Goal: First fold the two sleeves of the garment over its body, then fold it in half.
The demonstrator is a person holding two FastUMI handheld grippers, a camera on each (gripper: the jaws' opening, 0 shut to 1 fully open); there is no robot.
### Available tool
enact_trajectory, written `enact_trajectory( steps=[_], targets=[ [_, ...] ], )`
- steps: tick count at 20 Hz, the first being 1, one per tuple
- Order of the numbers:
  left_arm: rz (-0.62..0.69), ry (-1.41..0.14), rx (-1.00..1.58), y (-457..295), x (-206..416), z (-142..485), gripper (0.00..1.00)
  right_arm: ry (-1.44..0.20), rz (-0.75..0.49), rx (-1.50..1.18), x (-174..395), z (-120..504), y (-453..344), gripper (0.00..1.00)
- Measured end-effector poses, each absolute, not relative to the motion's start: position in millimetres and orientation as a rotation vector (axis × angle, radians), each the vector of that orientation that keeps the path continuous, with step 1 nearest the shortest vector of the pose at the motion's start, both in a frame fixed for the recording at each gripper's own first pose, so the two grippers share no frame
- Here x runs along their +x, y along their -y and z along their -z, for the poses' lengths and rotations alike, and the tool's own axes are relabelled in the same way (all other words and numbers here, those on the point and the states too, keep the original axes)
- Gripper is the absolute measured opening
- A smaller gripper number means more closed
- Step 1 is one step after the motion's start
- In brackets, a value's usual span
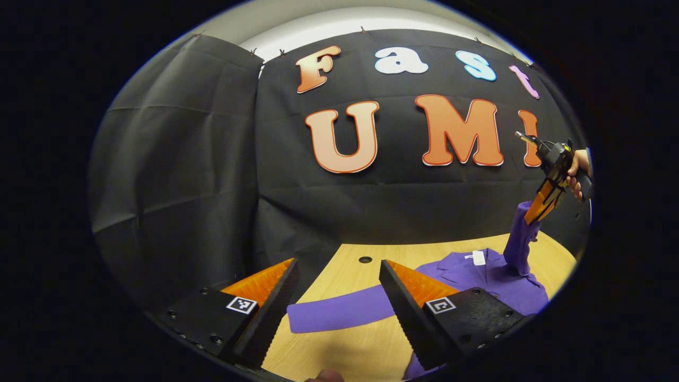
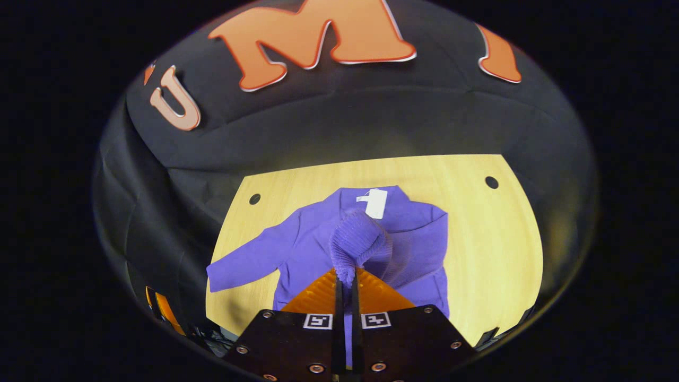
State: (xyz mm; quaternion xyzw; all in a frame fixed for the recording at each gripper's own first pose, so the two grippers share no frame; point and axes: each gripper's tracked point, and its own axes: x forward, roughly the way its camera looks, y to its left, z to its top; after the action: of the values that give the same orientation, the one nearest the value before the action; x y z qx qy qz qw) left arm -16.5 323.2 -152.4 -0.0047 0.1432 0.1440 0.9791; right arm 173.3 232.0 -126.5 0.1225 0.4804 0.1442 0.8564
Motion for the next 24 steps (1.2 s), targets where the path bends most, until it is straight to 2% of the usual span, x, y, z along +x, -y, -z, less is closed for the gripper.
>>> enact_trajectory(
  steps=[2, 4, 6, 9, 10, 11, 12, 13, 14, 15, 16, 17, 24],
  targets=[
    [-0.309, -0.318, 0.004, -333.6, -19.5, 163.3, 0.99, -1.018, -0.348, 0.326, 170.4, 130.8, -268.1, 0.06],
    [-0.325, -0.350, 0.016, -342.2, -24.3, 173.5, 0.99, -1.028, -0.437, 0.416, 161.4, 123.3, -310.0, 0.17],
    [-0.336, -0.377, 0.027, -347.0, -22.8, 184.1, 1.00, -1.036, -0.514, 0.482, 151.7, 114.1, -339.7, 0.33],
    [-0.351, -0.401, 0.023, -352.9, -18.6, 192.4, 0.99, -0.992, -0.550, 0.491, 153.2, 104.2, -335.0, 0.41],
    [-0.358, -0.413, 0.018, -356.0, -16.1, 196.0, 0.99, -0.966, -0.547, 0.481, 154.2, 97.7, -326.0, 0.58],
    [-0.372, -0.436, 0.005, -365.0, -12.8, 202.9, 0.99, -0.916, -0.542, 0.463, 156.9, 87.2, -312.0, 0.56],
    [-0.374, -0.460, -0.021, -369.2, -6.9, 209.3, 0.99, -0.877, -0.539, 0.453, 158.9, 78.3, -302.0, 0.49],
    [-0.370, -0.497, -0.054, -374.8, -1.8, 219.2, 0.99, -0.832, -0.534, 0.442, 160.4, 69.6, -291.1, 0.73],
    [-0.368, -0.530, -0.084, -381.3, 1.5, 230.9, 0.99, -0.788, -0.517, 0.427, 163.2, 60.4, -278.9, 0.68],
    [-0.368, -0.570, -0.107, -387.4, 6.4, 240.0, 1.00, -0.743, -0.500, 0.408, 162.4, 49.5, -266.3, 0.89],
    [-0.366, -0.614, -0.121, -393.0, 13.0, 249.4, 1.00, -0.703, -0.472, 0.385, 162.1, 41.8, -253.1, 0.93],
    [-0.363, -0.664, -0.136, -395.6, 19.9, 259.8, 1.00, -0.664, -0.451, 0.364, 161.9, 34.4, -239.4, 0.96],
    [-0.286, -1.002, -0.259, -411.7, 58.1, 324.8, 1.00, -0.481, -0.284, 0.262, 141.9, 4.1, -151.2, 0.95]
  ],
)
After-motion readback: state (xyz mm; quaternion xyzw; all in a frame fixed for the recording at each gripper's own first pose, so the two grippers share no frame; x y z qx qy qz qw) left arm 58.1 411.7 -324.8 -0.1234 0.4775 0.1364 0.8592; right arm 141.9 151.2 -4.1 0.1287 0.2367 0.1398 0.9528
